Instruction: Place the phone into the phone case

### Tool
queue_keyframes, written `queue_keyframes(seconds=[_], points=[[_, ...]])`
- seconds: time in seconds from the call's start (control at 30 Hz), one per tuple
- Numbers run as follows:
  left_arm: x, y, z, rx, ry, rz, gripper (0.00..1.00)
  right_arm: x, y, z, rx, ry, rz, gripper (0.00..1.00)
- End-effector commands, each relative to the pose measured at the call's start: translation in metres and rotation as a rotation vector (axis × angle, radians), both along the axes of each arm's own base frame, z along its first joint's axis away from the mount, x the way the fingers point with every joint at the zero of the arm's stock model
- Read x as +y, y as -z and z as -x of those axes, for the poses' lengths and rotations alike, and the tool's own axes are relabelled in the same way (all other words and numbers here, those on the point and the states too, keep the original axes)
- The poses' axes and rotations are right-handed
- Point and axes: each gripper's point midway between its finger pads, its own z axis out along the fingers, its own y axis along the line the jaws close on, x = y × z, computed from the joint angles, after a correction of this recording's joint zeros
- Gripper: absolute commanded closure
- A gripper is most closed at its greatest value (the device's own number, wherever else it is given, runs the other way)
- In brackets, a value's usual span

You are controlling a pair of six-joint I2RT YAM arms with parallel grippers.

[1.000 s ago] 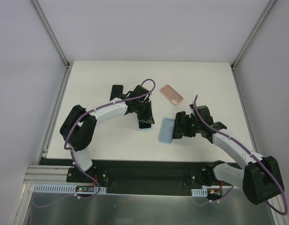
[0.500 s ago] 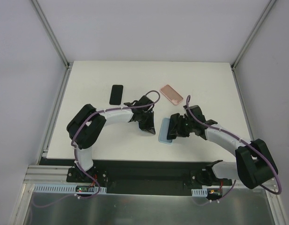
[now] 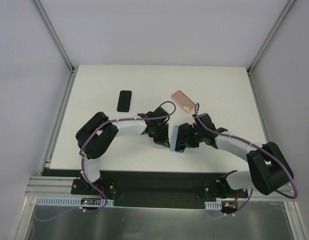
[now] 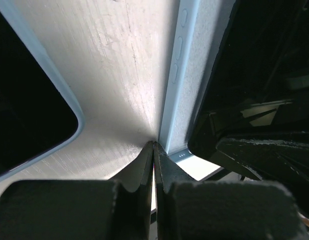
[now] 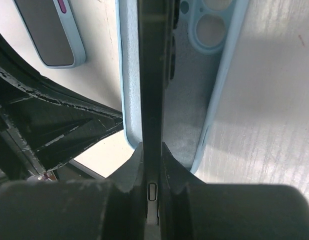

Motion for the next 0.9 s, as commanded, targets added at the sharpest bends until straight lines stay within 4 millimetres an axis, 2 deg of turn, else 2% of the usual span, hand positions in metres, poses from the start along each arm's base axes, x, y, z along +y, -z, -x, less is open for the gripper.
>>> queue_keyframes(seconds=[0.0, 0.27, 0.7, 0.87], points=[[-0.005, 0.002, 0.001, -0.006, -0.012, -0.002, 1.0, 0.012, -0.008, -0.007, -0.025, -0.009, -0.052, 0.92], [-0.005, 0.003, 0.002, -0.009, -0.014, -0.007, 1.0, 0.021, -0.005, -0.004, 0.001, -0.069, -0.084, 0.91], [-0.014, -0.004, -0.004, -0.017, -0.013, 0.015, 1.0, 0.02, 0.004, 0.003, 0.032, -0.096, -0.083, 0.9], [-0.013, -0.005, -0.003, -0.014, -0.014, 0.016, 1.0, 0.025, 0.003, -0.002, 0.017, -0.096, -0.105, 0.89]])
